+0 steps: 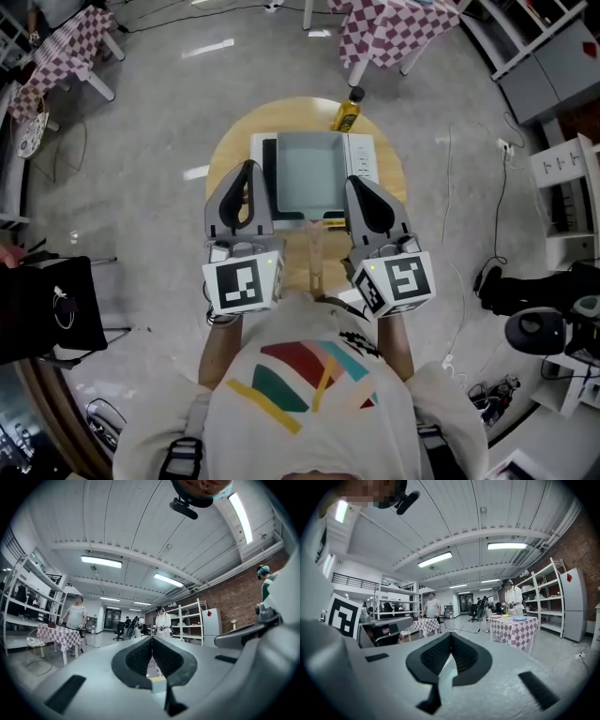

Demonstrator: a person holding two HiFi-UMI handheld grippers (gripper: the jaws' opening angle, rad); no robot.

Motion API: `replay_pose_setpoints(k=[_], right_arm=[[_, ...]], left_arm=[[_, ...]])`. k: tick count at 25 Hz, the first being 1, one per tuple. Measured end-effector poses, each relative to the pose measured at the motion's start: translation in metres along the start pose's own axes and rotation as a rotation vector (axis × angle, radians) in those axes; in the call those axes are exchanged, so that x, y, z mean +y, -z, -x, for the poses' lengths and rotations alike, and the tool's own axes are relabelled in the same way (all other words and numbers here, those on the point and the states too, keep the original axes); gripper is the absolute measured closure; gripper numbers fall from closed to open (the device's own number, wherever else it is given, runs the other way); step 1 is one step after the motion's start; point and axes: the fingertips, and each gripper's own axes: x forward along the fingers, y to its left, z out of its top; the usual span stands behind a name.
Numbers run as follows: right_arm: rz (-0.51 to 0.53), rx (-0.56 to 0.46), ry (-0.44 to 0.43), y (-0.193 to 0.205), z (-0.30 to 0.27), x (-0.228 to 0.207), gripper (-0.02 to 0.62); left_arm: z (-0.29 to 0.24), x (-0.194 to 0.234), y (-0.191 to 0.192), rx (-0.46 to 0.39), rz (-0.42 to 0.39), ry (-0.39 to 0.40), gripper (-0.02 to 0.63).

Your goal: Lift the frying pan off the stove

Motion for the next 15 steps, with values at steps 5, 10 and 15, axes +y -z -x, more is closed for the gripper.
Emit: replay_pose_setpoints(k=[5,10,15], right_arm=[[-0.046,0.012,-0.061,0.001,-0.005,0.001,0.601],[-0.178,0.06,-0.227,0.011,-0.007,0.014,0.464],[-0.456,0.098,-0.391,0.02,-0.003,0.017,0.383]], left_arm=[[-0.003,0.0,0.003,0.014,-0.01,-0.003,0.601],[-0.003,-0.002,0.004,0.007,-0.012,0.008,0.601],[-0.003,-0.007,0.009,0.01,-0.027,0.039,0.601]])
